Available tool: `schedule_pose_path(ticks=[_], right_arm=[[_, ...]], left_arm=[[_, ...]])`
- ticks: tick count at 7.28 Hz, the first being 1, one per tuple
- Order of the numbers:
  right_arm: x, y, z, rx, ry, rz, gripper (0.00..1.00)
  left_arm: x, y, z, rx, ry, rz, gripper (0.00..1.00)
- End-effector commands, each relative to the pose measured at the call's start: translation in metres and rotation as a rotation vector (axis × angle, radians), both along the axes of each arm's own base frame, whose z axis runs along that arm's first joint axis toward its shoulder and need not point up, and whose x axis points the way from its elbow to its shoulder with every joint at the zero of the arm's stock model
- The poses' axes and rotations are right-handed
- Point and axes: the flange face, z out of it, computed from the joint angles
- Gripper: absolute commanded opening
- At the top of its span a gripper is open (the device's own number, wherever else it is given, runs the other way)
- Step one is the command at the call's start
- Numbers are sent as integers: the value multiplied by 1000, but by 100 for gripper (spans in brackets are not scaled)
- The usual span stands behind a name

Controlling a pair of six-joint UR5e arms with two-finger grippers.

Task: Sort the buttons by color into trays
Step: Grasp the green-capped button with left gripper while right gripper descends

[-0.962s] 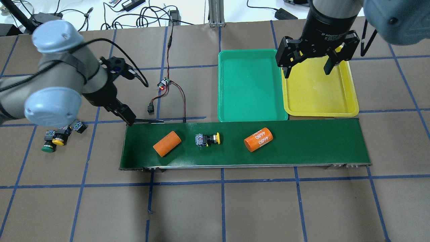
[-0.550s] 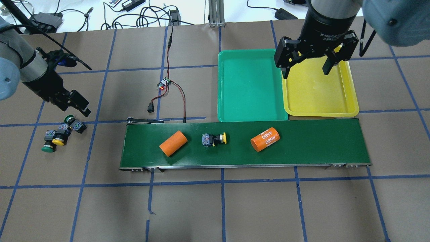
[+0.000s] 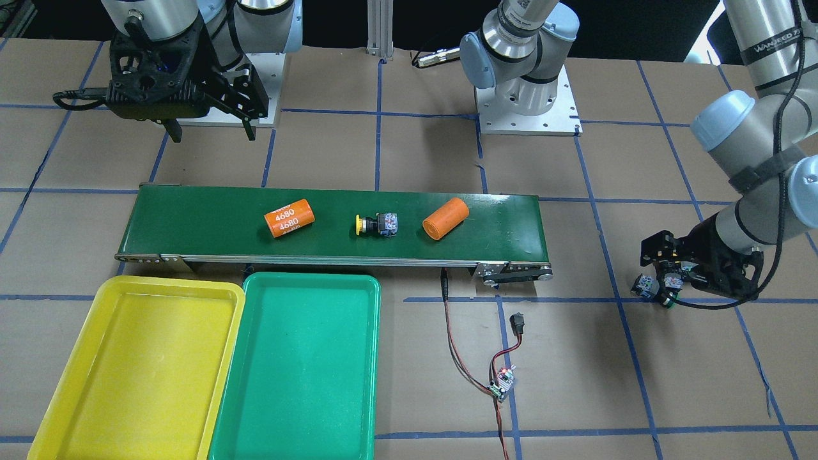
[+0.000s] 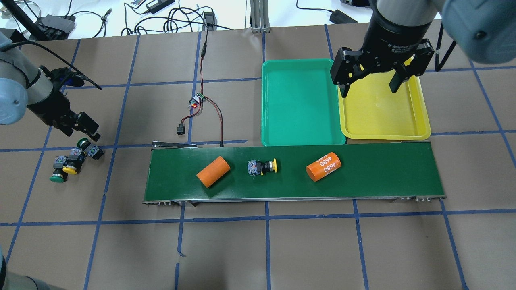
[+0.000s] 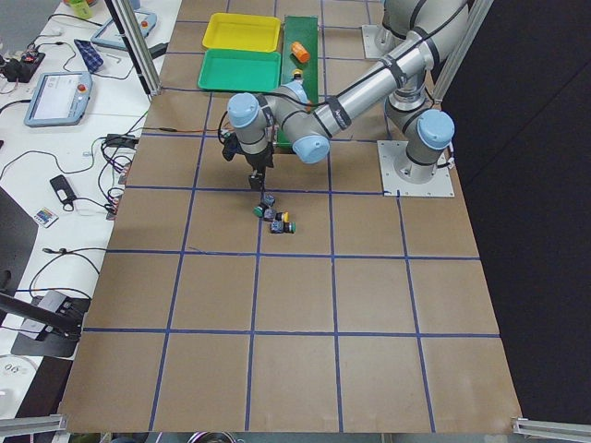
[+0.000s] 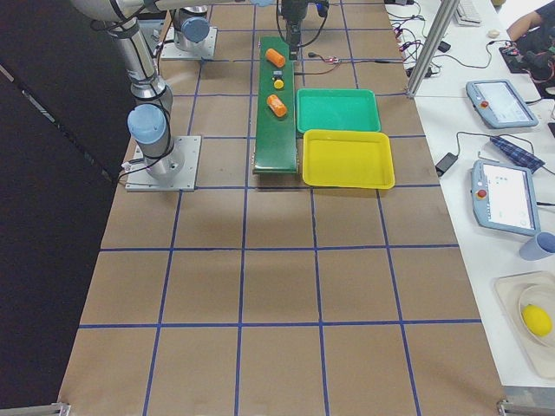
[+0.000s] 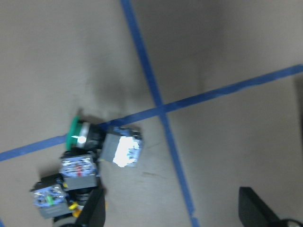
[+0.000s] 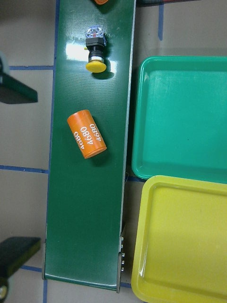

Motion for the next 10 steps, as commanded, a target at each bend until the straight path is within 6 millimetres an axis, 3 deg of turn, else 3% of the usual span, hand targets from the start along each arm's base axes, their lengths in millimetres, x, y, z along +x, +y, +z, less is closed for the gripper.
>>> schedule_pose_path(ticks=[1, 2, 7, 9, 10], right_arm=[[-2, -1, 6, -19, 8, 0, 100], [-3, 0, 4, -11, 9, -9, 100], [-1, 13, 14, -26, -1, 12, 100], [1, 35, 15, -1, -5, 9, 100], [1, 47, 14, -1, -6, 7, 100]], left_arm=[[16, -16, -31, -39, -33, 3, 100], [16, -16, -51, -12, -15, -11, 100], [16, -14, -77, 19, 7, -92, 100], [14, -6, -86, 54, 1, -103, 100], [8, 8, -99, 82, 18, -102, 100]])
